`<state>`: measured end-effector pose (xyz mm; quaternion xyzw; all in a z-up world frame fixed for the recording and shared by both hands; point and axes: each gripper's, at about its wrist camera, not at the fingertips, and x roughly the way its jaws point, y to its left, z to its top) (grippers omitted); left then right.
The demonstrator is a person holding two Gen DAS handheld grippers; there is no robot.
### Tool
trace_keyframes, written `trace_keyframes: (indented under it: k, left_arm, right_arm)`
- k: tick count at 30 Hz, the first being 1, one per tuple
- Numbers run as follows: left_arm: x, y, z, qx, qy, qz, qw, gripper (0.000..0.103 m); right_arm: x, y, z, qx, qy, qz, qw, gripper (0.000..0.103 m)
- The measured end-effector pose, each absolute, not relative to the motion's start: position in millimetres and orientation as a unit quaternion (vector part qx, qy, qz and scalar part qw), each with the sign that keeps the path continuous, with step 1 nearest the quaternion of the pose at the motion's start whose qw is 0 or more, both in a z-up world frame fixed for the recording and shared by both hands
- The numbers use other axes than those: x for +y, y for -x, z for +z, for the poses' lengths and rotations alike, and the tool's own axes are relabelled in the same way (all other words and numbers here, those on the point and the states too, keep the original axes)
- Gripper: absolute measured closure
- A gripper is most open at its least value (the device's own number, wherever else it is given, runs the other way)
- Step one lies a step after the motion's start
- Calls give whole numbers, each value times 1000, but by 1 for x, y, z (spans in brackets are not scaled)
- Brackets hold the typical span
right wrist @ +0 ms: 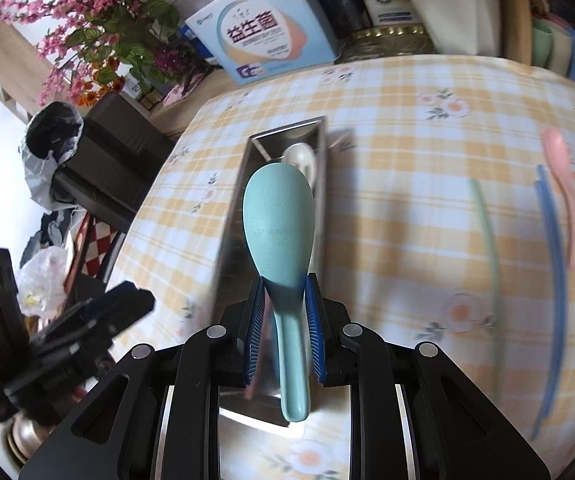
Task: Organize utensils
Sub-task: 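Carry the teal spoon into the steel caddy and open the right gripper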
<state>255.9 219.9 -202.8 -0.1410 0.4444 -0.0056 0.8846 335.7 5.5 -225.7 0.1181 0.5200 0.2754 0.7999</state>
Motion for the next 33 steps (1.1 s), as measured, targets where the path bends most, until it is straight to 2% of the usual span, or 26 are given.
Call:
trace_keyframes:
  k: [10, 33]
  left_arm:
    - [232, -249, -210, 445, 152, 2, 883, 42]
    - [245, -243, -200, 444, 137, 43, 885, 37]
  right_arm:
    - [27, -332, -242, 548, -103, 260, 788, 83]
    - [23, -323, -243, 546, -63, 260, 794, 81]
